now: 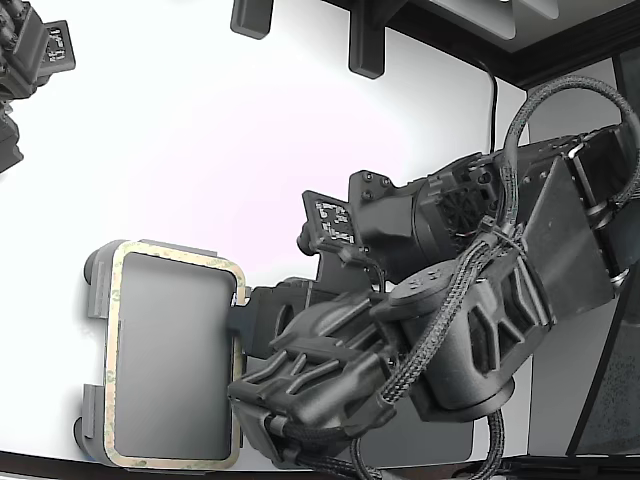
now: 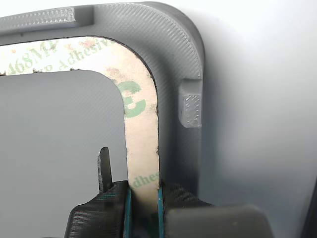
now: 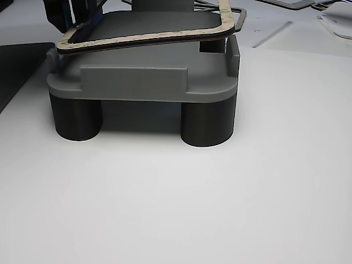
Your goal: Move top rectangular frame to the holder.
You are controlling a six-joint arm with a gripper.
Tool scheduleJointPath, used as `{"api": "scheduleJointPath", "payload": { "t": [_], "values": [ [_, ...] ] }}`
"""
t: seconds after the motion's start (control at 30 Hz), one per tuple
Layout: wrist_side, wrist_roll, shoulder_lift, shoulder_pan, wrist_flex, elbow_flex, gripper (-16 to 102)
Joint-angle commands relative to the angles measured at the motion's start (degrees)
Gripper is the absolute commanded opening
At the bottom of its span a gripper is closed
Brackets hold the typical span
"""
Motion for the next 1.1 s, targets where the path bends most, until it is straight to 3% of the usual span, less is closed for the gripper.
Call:
{"api": "scheduleJointPath", "payload": {
  "t": [0.0,1.07],
  "values": [
    [-0.09,0.35,0.97,-0.88,0.53,-1.67,-10],
    [-0.79,0.44,-0.88,-1.05,0.26,-0.97,-10]
  ]
}}
